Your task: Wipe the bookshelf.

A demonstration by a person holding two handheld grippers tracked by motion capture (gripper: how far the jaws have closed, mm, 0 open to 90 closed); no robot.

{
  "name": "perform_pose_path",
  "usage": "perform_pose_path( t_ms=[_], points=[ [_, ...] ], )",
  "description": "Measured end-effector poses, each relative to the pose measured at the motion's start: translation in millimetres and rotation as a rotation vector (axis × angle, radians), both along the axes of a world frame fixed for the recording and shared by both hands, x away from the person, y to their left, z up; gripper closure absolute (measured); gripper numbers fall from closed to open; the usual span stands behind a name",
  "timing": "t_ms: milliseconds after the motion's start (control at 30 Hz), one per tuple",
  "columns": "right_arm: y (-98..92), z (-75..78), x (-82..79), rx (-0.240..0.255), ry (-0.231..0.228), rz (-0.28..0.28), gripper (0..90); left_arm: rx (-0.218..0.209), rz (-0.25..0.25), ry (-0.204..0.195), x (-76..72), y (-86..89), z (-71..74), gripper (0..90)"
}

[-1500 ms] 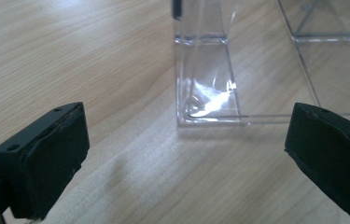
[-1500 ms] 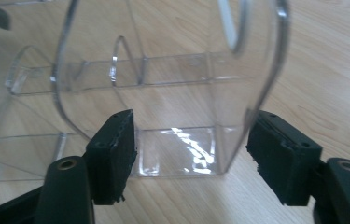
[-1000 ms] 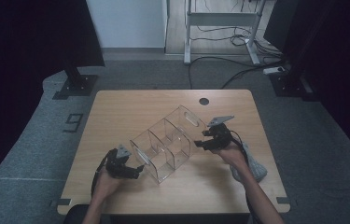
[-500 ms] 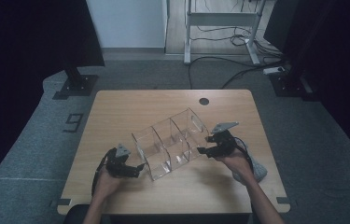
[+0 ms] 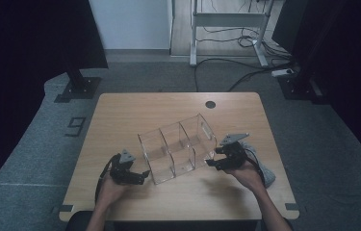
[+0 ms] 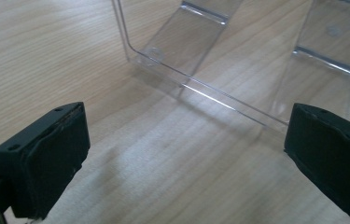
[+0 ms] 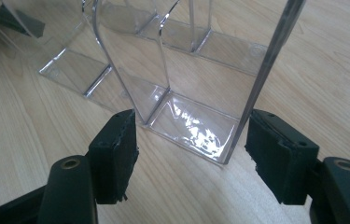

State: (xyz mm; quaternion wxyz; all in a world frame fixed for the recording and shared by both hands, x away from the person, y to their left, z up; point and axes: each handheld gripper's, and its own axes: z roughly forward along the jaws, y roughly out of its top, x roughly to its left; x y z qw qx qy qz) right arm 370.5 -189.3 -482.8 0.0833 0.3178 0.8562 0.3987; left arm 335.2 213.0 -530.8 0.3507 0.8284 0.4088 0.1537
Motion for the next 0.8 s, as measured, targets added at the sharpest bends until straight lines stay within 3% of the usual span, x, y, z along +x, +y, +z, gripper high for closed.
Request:
perform_pose_path(
  t_ms=[267,567,800],
  points=[
    [0.4,-1.0,-2.9,0.018,0.001,0.012,33.9,-0.062,-0.036,-0.007,-19.8,2.8,12.0,0.0],
    [3.7,-4.1,-4.0,0.013,-0.001,0.023,33.7,-0.076,-0.103,-0.002,-29.2,3.4,20.7,0.0],
    [6.3,-6.7,-3.7,0.004,0.004,0.027,33.0,-0.077,-0.14,-0.022,-32.8,-1.5,24.4,0.0]
  ],
)
